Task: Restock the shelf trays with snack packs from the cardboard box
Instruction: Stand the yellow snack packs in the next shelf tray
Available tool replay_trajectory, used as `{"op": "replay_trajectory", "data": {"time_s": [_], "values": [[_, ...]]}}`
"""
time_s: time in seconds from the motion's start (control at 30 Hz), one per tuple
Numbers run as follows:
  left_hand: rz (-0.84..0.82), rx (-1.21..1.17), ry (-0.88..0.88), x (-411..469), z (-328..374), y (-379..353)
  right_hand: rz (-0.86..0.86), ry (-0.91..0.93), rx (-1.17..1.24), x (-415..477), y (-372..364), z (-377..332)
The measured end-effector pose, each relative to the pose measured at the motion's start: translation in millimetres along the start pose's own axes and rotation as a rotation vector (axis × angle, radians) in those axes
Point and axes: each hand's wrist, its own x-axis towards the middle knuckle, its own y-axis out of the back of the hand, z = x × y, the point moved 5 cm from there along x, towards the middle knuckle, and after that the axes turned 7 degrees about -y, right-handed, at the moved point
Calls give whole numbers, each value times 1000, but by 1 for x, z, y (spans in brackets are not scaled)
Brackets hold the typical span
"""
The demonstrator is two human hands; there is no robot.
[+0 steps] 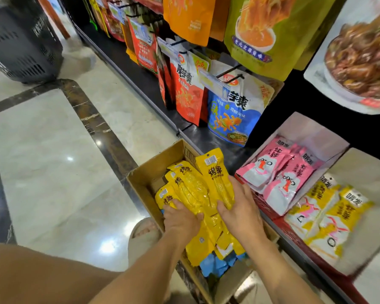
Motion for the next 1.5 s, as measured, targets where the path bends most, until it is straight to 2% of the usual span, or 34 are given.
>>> {"op": "replay_trajectory", "data": {"time_s": [0.17,0.3,0.47,0.6,0.7,0.8,0.93,1.1,1.23,1.37,1.5], "values": [[24,-221,-107,-7,8,3,-3,-21,12,-8,6,10],[82,-289,-188,-22,15,7,-9,-42,74,-10,9,12],[221,-490,-206,-29,14,29,-7,-119,191,-14,21,7],[342,-618,-300,-39,26,62,1,-166,441,-19,42,1],[322,-746,-323,-56,44,80,-9,-220,590,-21,59,2],[330,-826,-447,-73,67,89,-20,-292,750,-27,78,6],[244,-862,-609,-89,95,82,-113,-368,1025,-42,100,21],[105,-963,-636,-103,127,54,-98,-539,1282,-63,120,69],[-10,-953,-657,-108,155,23,-1,-586,1397,-82,145,108],[-64,-889,-639,-107,186,-7,90,-592,1440,-97,173,142],[-139,-837,-694,-108,222,-34,204,-596,1492,-105,196,177]]}}
